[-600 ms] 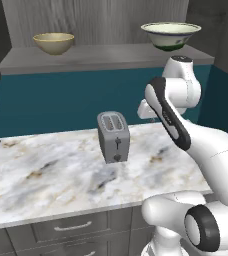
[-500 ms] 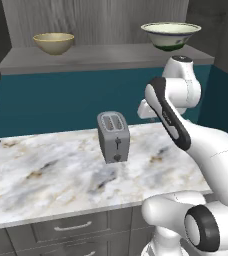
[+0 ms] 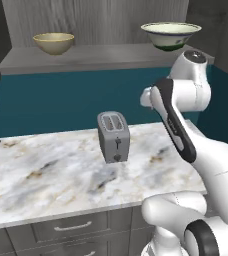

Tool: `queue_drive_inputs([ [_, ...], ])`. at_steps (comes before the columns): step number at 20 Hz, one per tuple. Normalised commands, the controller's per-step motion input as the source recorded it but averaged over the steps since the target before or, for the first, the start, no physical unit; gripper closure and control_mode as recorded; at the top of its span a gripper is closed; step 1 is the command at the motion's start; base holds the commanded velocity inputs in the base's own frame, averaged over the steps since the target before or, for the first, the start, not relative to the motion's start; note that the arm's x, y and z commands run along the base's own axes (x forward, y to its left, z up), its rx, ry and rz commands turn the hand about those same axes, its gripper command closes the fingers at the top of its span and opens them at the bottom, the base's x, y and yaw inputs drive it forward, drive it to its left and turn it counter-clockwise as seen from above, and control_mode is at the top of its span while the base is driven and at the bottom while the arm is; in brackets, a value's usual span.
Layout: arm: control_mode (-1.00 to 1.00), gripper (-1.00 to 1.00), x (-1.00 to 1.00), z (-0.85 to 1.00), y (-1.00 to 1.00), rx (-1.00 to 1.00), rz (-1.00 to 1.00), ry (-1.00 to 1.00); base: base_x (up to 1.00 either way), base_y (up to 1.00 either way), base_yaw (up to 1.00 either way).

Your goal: Take the smaller bowl and place it next to the appetizer plate on the dining counter , and place the larger bowl next to the plate with cooked food.

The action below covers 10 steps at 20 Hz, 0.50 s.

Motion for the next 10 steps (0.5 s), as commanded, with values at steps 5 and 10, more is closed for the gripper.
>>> queue_drive_inputs([
  [5, -1.0, -1.0, -0.01, 0.73, -0.02, 0.25, -0.5, -0.34, 0.0, 0.0, 0.0],
  [10, -1.0, -1.0, 0.0, 0.8, -0.08, 0.33, -0.58, -0.24, 0.0, 0.0, 0.0],
])
